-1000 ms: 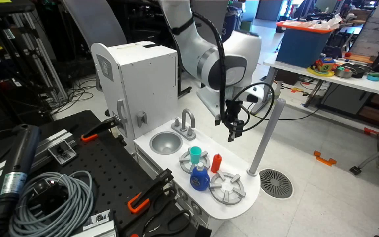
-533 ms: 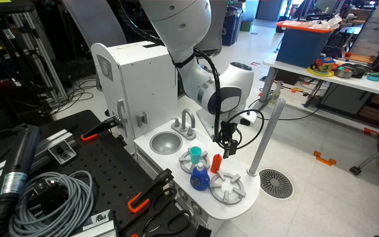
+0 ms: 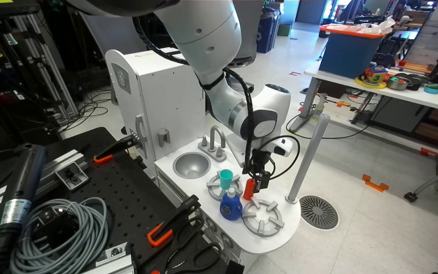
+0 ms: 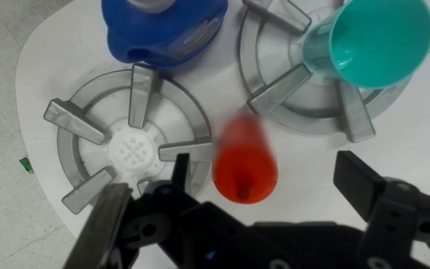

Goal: Put the orange bottle inside the cup

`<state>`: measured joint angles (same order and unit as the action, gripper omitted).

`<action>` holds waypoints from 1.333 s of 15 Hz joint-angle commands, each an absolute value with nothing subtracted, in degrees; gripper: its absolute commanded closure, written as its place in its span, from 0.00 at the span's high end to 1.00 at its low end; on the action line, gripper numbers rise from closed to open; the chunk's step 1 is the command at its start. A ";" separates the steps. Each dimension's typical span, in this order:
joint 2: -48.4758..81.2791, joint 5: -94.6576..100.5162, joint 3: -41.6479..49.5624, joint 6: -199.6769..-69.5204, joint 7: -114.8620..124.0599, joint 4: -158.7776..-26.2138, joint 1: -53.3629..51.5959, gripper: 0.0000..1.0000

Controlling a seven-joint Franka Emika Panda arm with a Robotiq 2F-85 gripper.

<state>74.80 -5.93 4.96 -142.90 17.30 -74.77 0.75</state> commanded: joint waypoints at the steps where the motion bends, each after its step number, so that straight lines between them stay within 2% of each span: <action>1: 76.95 -5.93 6.33 -139.93 19.66 -70.62 0.00 0.66; 5: 78.11 -5.95 6.48 -138.12 20.95 -68.56 -0.02 0.34; 8: 77.15 -6.27 5.99 -137.58 21.80 -69.05 -0.46 0.13; 20: 59.82 -7.44 1.65 -143.48 20.01 -90.52 -3.19 0.13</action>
